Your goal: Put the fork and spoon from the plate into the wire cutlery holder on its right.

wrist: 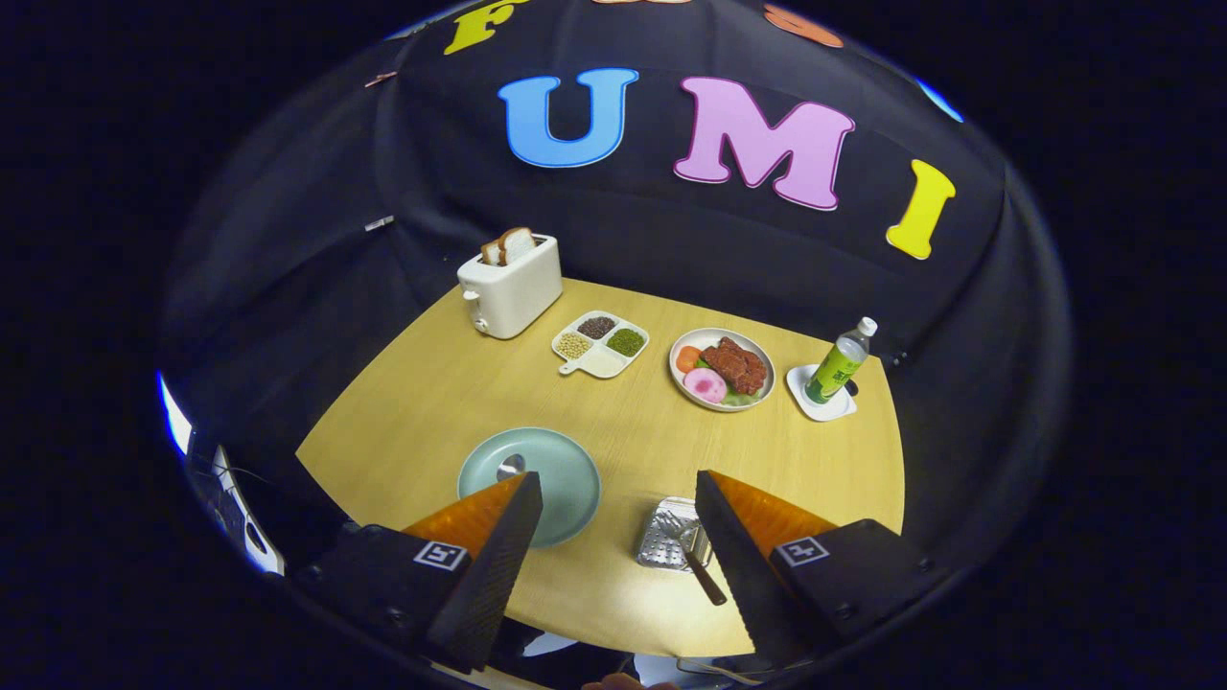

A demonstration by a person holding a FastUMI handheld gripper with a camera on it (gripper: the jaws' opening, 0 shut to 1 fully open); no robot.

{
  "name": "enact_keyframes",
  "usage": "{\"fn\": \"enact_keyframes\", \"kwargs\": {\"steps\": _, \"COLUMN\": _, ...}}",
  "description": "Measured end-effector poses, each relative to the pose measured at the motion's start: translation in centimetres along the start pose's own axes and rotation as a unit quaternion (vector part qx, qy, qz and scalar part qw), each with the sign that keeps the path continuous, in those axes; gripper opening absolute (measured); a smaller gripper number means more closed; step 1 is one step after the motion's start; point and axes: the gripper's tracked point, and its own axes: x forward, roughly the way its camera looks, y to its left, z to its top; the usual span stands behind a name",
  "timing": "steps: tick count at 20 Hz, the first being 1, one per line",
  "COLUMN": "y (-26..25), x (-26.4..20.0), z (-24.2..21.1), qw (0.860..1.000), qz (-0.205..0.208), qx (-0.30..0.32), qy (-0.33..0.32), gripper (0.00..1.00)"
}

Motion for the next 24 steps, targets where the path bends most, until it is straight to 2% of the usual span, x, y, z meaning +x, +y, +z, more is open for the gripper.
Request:
{"fn": "enact_keyframes", "kwargs": {"steps": 6, "y": 7.4, "x": 4.8, "z": -1.8, "qw": 0.999, "qz": 0.028, "qx": 0.046, "qy": 0.003, "gripper": 1.00}}
{"fn": "enact_keyframes", "kwargs": {"steps": 9, "y": 9.8, "x": 7.1, "z": -3.9, "qw": 0.997, "qz": 0.036, "qx": 0.056, "qy": 0.036, "gripper": 1.00}}
{"fn": "enact_keyframes", "kwargs": {"steps": 15, "y": 12.3, "x": 11.4, "z": -10.6, "qw": 0.985, "qz": 0.039, "qx": 0.067, "qy": 0.157, "gripper": 1.00}}
{"fn": "enact_keyframes", "kwargs": {"steps": 24, "y": 13.2, "x": 16.3, "z": -15.0, "qw": 0.967, "qz": 0.020, "qx": 0.059, "qy": 0.248, "gripper": 0.99}}
